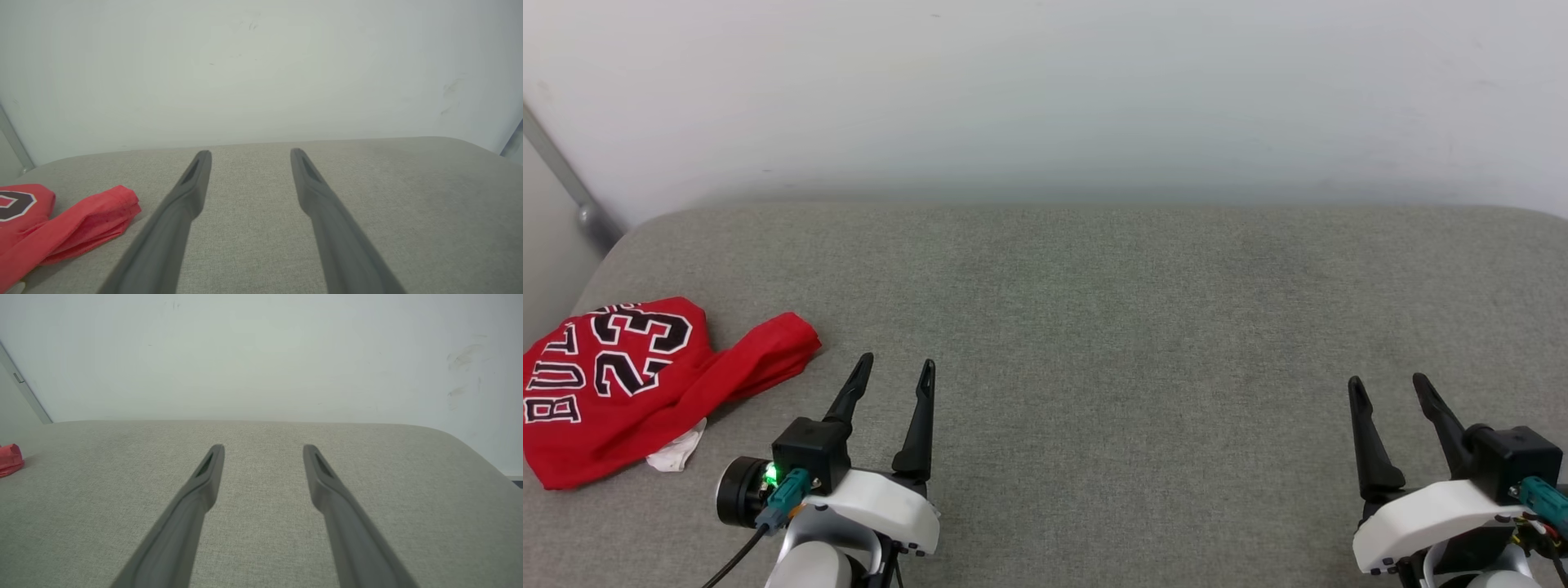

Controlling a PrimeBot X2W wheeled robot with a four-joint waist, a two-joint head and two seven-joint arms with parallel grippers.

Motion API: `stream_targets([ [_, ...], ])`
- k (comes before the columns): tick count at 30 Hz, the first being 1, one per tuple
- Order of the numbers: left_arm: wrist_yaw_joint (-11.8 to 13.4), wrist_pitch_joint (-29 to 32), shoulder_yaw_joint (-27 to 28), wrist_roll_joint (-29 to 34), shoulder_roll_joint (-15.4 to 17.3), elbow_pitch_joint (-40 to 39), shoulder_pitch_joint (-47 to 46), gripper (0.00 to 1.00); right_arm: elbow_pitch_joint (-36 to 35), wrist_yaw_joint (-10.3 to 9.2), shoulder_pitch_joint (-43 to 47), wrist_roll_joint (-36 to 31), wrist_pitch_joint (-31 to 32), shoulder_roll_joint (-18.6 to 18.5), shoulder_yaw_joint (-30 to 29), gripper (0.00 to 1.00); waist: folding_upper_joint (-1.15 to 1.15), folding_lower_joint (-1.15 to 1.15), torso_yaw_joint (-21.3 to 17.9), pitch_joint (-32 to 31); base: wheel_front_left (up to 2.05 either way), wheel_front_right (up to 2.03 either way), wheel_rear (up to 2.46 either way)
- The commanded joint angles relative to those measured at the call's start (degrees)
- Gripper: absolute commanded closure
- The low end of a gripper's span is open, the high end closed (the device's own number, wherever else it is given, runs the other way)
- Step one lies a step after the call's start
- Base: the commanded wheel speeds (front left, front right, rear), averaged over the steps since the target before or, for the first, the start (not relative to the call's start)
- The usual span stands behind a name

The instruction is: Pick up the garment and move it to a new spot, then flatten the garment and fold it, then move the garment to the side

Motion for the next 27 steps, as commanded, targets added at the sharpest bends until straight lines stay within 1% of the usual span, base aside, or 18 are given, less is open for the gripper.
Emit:
stream_targets([
  [1, 0.1, -0.3, -0.2, 0.8, -0.1, 0.2, -0.6, 0.0, 0.0, -0.02, -0.4, -0.7, -0.4, 0.1, 0.0, 0.0, 0.0, 0.0, 0.0, 0.0, 0.0, 0.0, 0.0],
  [12, 0.1, -0.5, 0.3, -1.4, -0.3, 2.6, -0.9, 0.0, 1.4, -0.02, -0.8, 0.0, -0.8, 0.1, 0.2, 0.0, 0.0, 0.0, 0.1, -0.1, 0.0, 0.0, 0.0],
  [19, 0.6, -0.5, 0.1, -1.8, -0.4, 3.4, -1.7, 0.0, 1.5, -0.02, -1.1, -0.6, -1.1, 0.1, 0.1, 0.0, 0.0, 0.0, 0.5, 0.1, 0.0, 0.0, 0.0],
  [24, 0.9, -0.4, 0.5, -2.2, -0.4, 3.5, -2.1, 0.0, 0.8, -0.02, -1.0, -1.1, -0.8, 0.1, -0.2, 0.0, 0.0, 0.0, 2.6, 0.2, 0.0, 0.0, 0.0],
  [27, 0.8, -0.4, 0.6, -2.3, -0.4, 3.4, -2.6, 0.0, 0.5, -0.02, -0.8, -1.2, -0.7, 0.1, 0.0, 0.0, 0.0, 0.0, 5.0, 0.3, 0.0, 0.0, 0.0],
])
